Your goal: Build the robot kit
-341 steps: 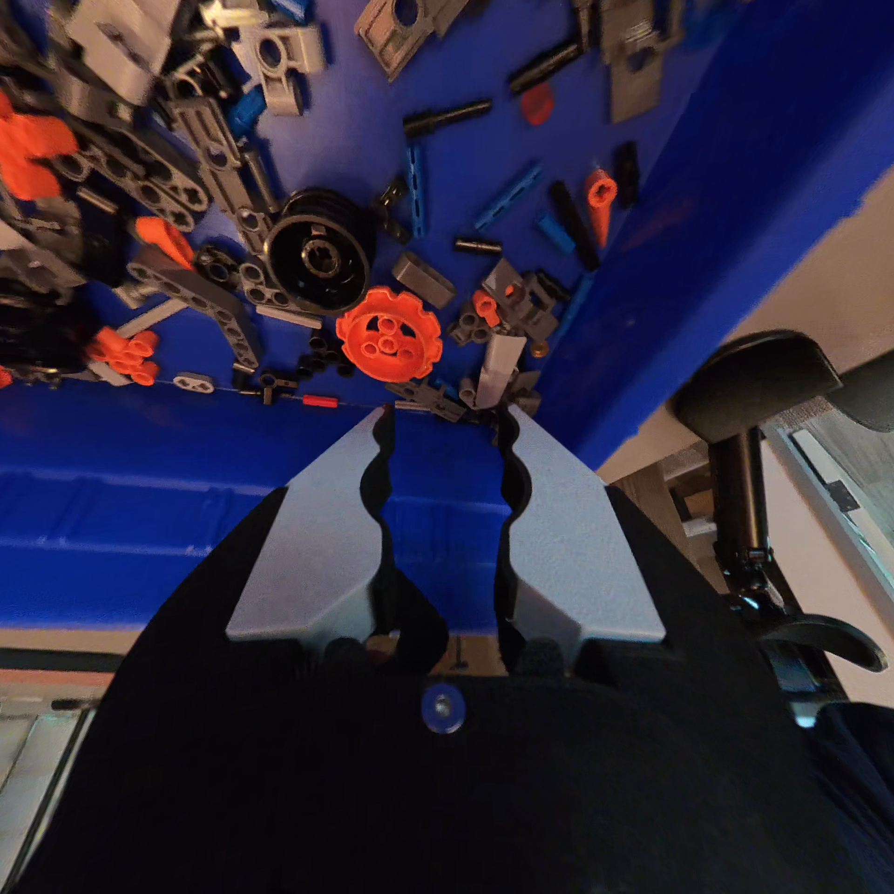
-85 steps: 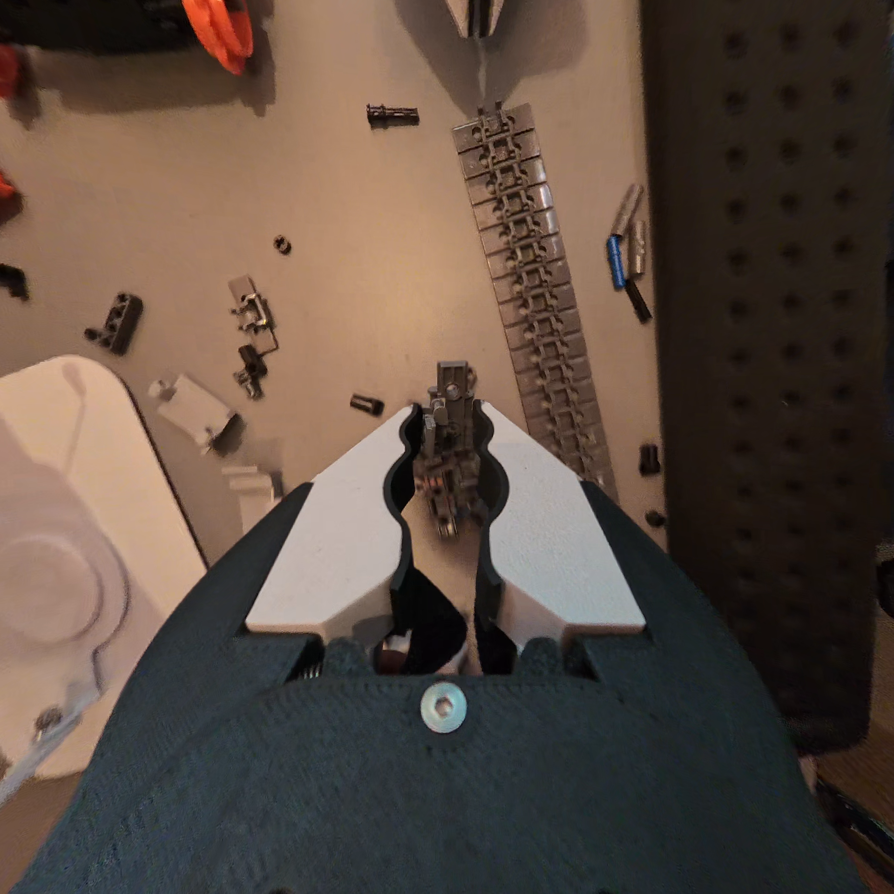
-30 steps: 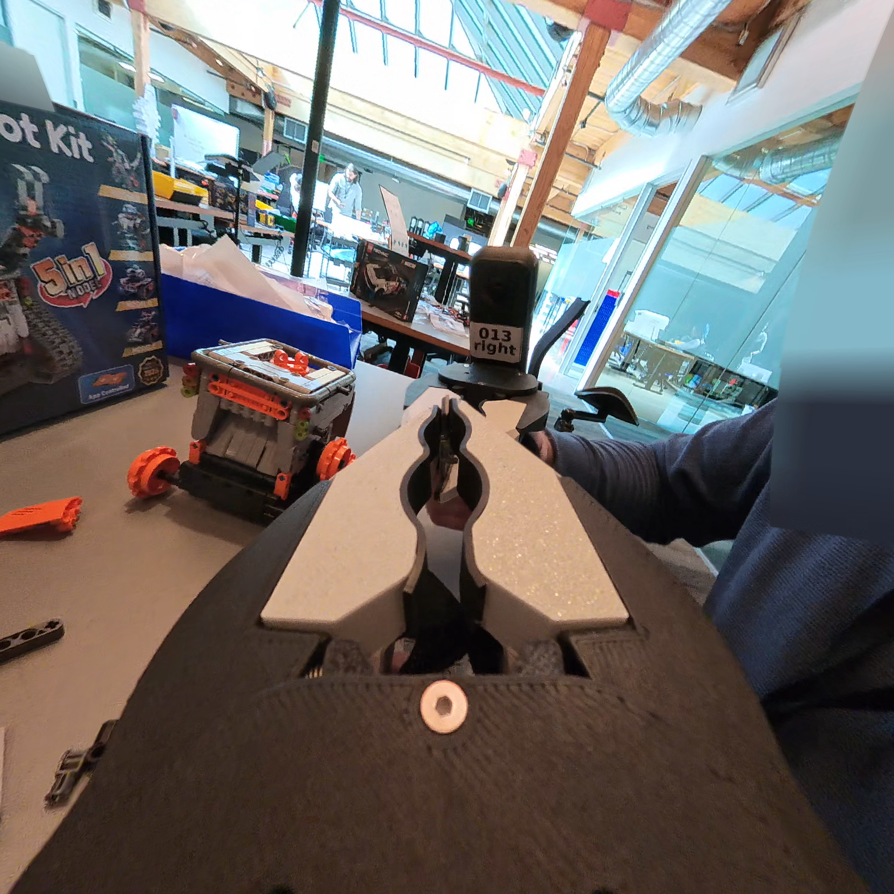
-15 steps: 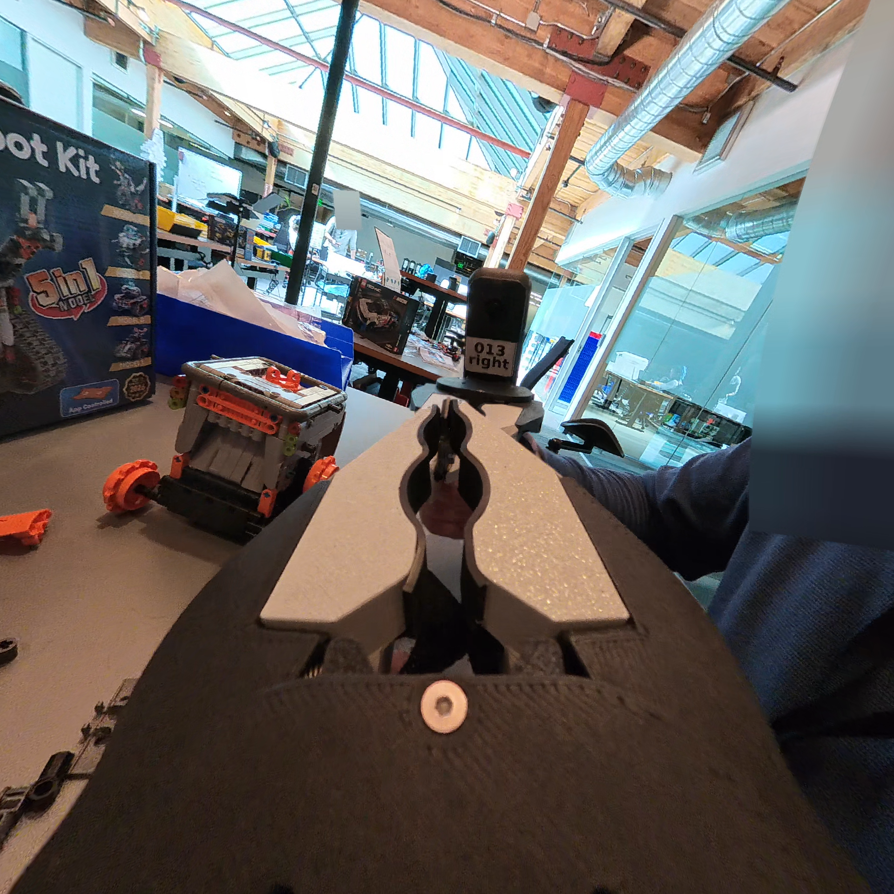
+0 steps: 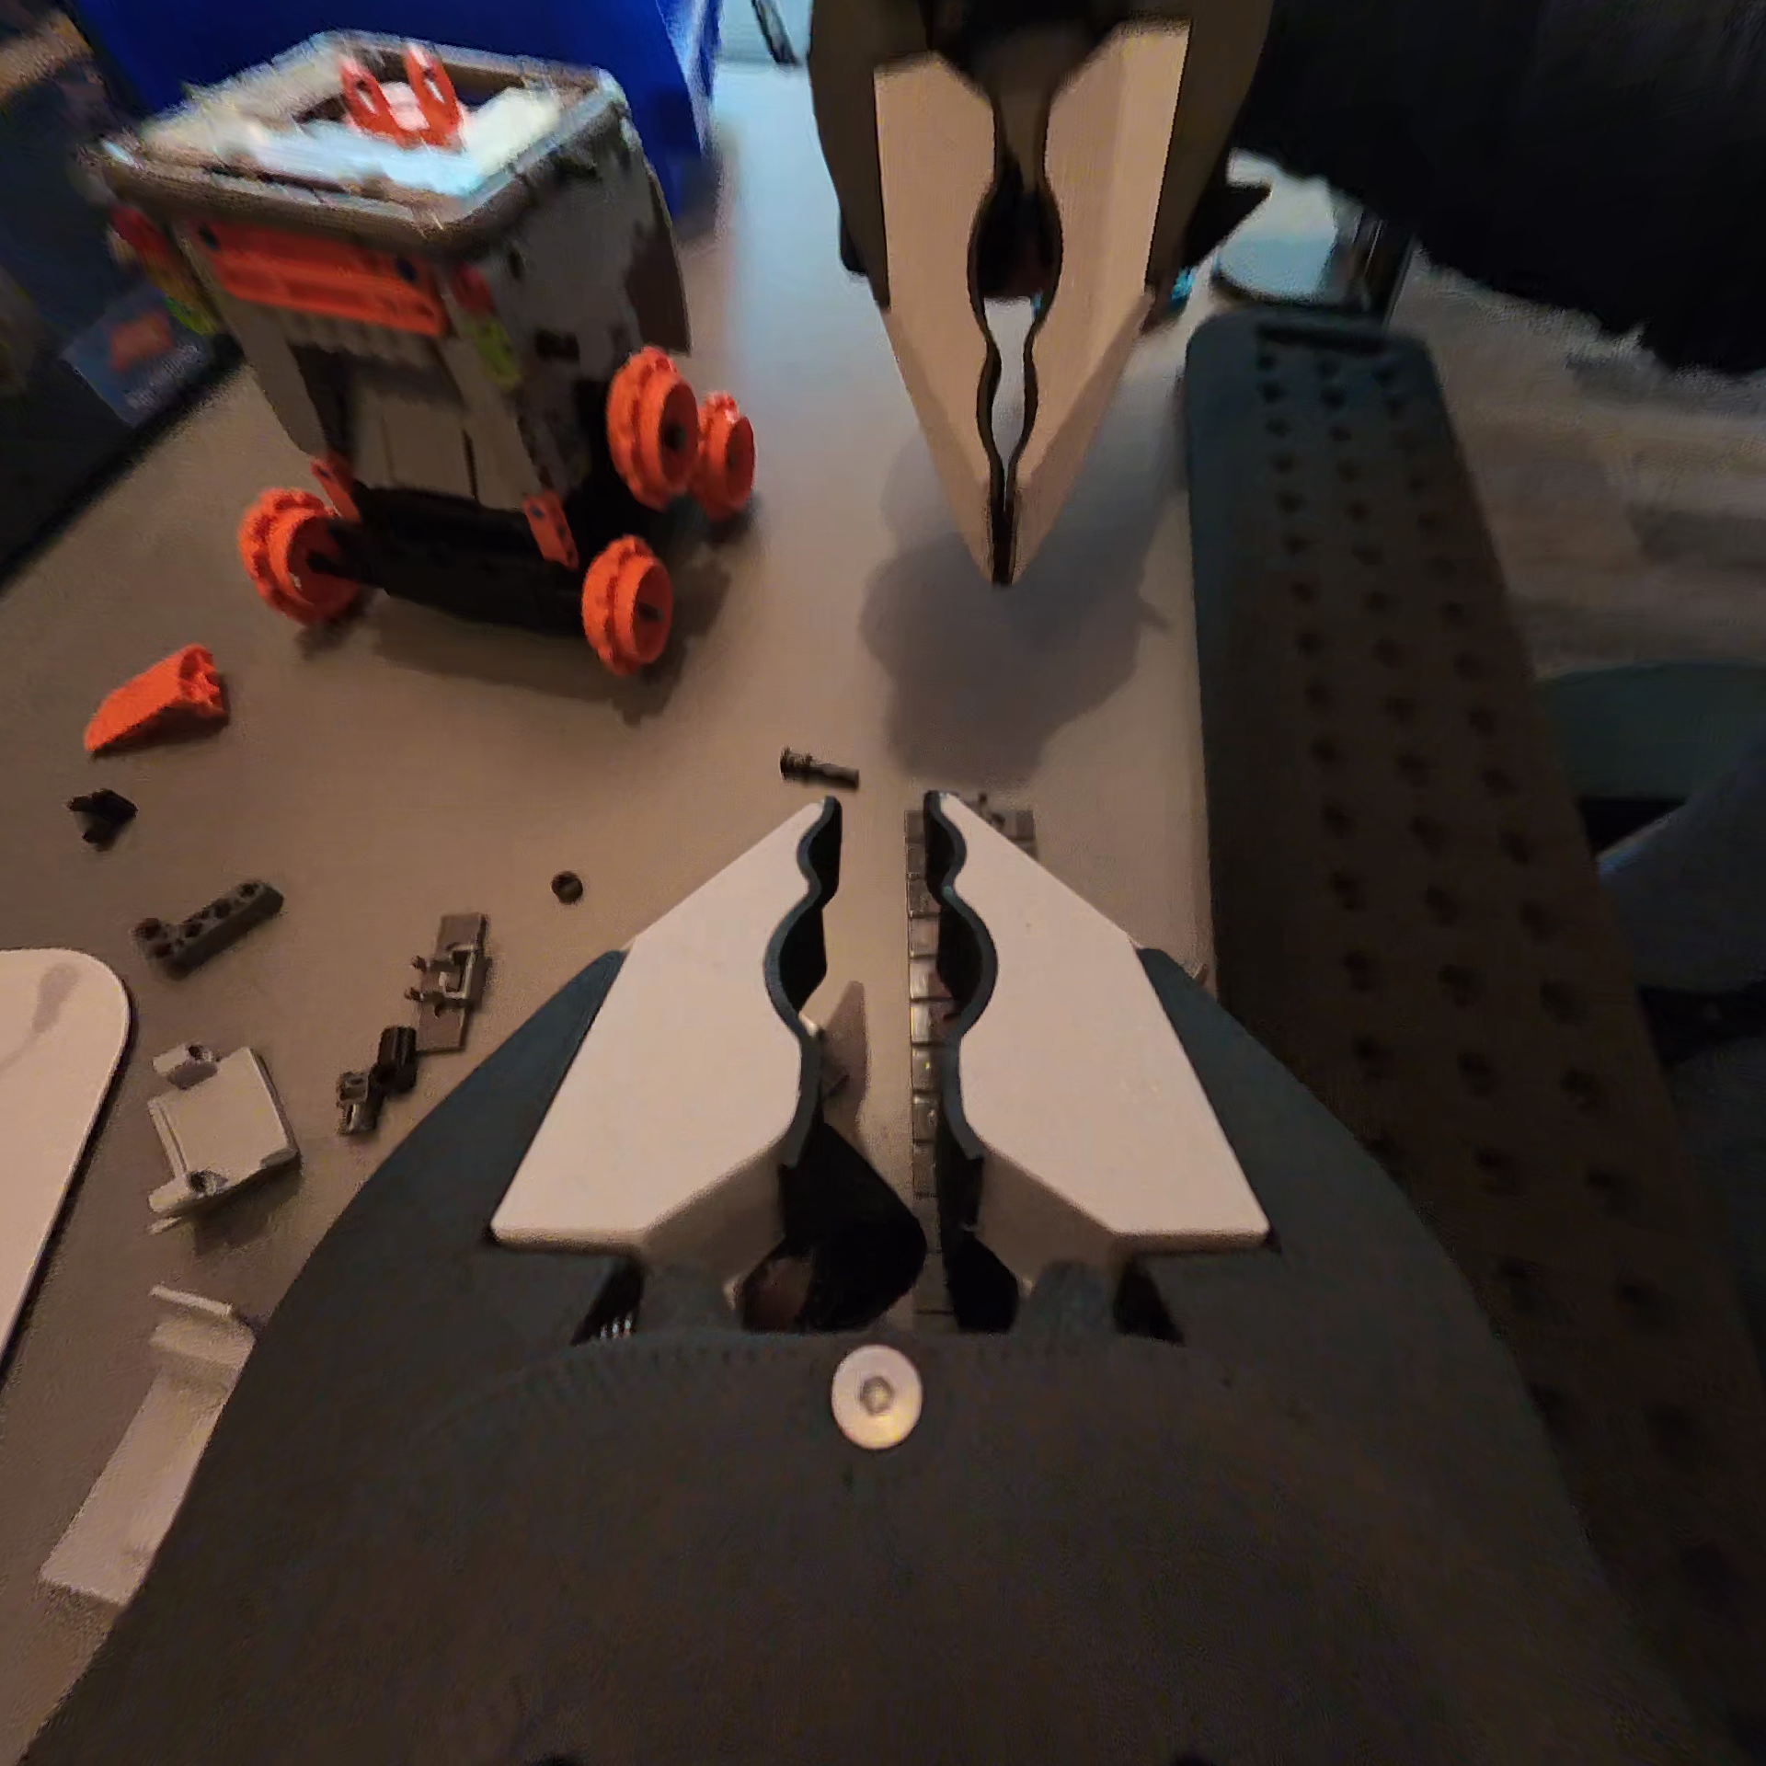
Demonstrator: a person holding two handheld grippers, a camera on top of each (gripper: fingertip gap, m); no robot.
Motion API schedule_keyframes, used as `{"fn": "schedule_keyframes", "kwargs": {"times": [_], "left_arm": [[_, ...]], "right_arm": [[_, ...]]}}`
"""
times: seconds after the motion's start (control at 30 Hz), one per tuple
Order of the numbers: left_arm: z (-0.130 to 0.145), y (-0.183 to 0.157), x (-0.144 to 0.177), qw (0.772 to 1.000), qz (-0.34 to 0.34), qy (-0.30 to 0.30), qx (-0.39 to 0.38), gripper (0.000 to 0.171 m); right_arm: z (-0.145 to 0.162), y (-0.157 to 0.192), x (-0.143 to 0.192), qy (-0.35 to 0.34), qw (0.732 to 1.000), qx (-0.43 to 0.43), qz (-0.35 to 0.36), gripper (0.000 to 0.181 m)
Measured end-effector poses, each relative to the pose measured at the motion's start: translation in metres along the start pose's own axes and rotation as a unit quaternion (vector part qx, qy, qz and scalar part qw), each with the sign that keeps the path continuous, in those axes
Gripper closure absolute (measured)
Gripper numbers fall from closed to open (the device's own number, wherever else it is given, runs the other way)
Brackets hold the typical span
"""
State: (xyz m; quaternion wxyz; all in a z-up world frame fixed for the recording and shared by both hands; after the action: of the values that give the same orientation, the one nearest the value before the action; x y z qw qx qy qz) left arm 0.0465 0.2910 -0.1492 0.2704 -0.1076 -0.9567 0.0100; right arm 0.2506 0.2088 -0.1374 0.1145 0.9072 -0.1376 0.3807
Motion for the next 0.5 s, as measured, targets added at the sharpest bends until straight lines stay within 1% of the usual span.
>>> {"fn": "schedule_keyframes", "kwargs": {"times": [0.07,0.17,0.2,0.23,0.3,0.33,0.37,0.43,0.5], "left_arm": [[0.006,-0.001,-0.004,0.999,-0.001,0.039,-0.017,0.154],[0.012,-0.006,-0.01,0.995,-0.001,0.087,-0.05,0.151],[0.012,-0.009,-0.012,0.994,0.006,0.097,-0.055,0.151],[0.013,-0.011,-0.014,0.992,0.009,0.108,-0.059,0.149],[0.016,-0.015,-0.019,0.99,-0.001,0.123,-0.073,0.149],[0.017,-0.019,-0.021,0.989,0.006,0.132,-0.074,0.148],[0.018,-0.02,-0.023,0.988,-0.001,0.137,-0.077,0.147],[0.019,-0.022,-0.025,0.983,-0.02,0.152,-0.096,0.151],[0.019,-0.024,-0.028,0.985,-0.019,0.15,-0.087,0.154]], "right_arm": [[-0.002,0.005,-0.004,0.015,1.0,0.008,-0.003,0.181],[-0.004,0.013,-0.013,0.02,0.999,0.015,0.021,0.181],[-0.004,0.016,-0.016,0.02,0.999,0.018,0.027,0.18],[-0.003,0.018,-0.02,0.022,0.999,0.017,0.035,0.174],[-0.001,0.021,-0.026,0.02,0.999,0.013,0.042,0.171],[-0.002,0.022,-0.029,0.012,0.999,0.01,0.045,0.17],[-0.003,0.023,-0.032,0.004,0.999,0.005,0.05,0.166],[-0.005,0.024,-0.039,-0.006,0.998,-0.004,0.065,0.163],[-0.008,0.025,-0.046,-0.021,0.997,-0.009,0.077,0.163]]}}
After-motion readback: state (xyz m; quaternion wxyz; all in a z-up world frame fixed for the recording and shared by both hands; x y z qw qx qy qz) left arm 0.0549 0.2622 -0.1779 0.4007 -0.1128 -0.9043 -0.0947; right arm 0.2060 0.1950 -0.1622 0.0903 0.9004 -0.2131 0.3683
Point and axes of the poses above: each gripper's, where its closed fingertips meet, x back along the fingers, z out of its underside, y = z × x across the jaws, the point moved 10 cm from there along x, back along the fingers, and after that the axes turned 5 degrees about x, right-handed, at the moved point
